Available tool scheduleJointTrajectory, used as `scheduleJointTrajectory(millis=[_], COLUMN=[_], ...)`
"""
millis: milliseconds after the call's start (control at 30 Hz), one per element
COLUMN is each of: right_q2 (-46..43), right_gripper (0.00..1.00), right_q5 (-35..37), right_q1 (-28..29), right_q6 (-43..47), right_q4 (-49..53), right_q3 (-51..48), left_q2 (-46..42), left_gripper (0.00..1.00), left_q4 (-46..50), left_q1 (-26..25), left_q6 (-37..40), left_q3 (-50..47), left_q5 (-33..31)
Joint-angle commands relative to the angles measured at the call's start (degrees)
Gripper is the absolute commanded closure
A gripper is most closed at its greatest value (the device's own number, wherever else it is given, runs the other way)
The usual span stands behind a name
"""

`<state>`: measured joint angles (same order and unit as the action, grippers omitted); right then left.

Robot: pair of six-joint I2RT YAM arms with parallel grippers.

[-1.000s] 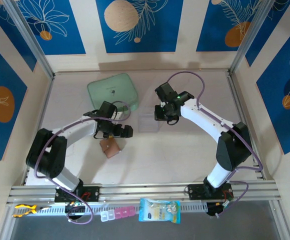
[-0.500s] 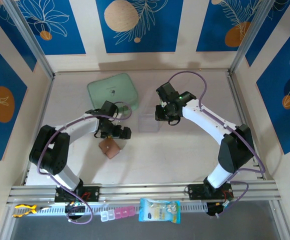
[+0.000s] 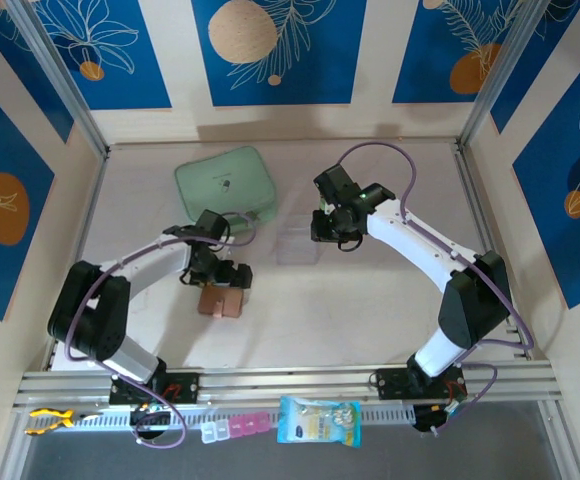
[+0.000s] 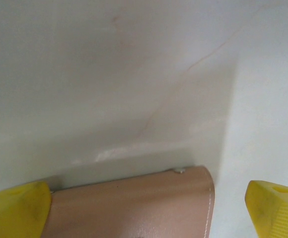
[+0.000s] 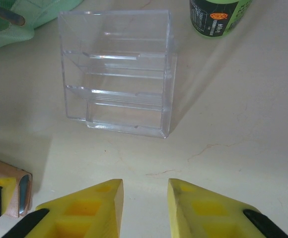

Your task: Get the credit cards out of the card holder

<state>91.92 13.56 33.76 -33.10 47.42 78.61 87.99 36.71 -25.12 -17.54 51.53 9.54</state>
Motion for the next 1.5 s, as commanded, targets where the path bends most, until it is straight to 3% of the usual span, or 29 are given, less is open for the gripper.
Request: scheduleJointTrajectory(millis=[0, 367, 700, 867, 1033, 1267, 1467], right_q2=[-2.00, -2.97, -4.20, -4.98, -6.15, -7.58, -8.88], right_gripper=[0.69, 0.68, 0.68, 0.68, 0.65, 0.64, 0.63], right_q5=[0.13, 0.06, -0.29, -0.12, 0.36, 1.03, 1.47], right_q1=[0.48, 1.05, 1.54, 1.53, 1.52, 1.40, 1.22], right_q6=[-0.18, -0.03, -0.56, -0.65, -0.85, -1.05, -1.10], right_q4=[1.46, 1.46, 0.59, 0.48, 0.80, 1.36, 1.54], right_q3=[-0.61, -1.29, -3.20, -4.10, -4.85, -5.38, -6.31], left_q2=[-2.39, -8.13, -12.58, -13.28, -11.83, -6.19, -2.16], left_gripper=[0.00, 0.00, 0.00, 0.00, 0.00, 0.00, 0.00], left_q4=[2.67, 5.18, 7.06, 10.47, 10.55, 3.34, 1.92], left_q1=[0.43, -2.62, -10.19, -11.79, -11.57, -10.27, -10.20], left_q6=[-0.78, -5.75, -12.27, -12.10, -7.26, -3.74, -3.70], left_q3=[-1.84, -6.31, -8.13, -4.32, -1.33, -2.53, -3.98], left_q5=[0.48, 0.93, -0.36, -6.90, -13.92, -6.94, -4.67])
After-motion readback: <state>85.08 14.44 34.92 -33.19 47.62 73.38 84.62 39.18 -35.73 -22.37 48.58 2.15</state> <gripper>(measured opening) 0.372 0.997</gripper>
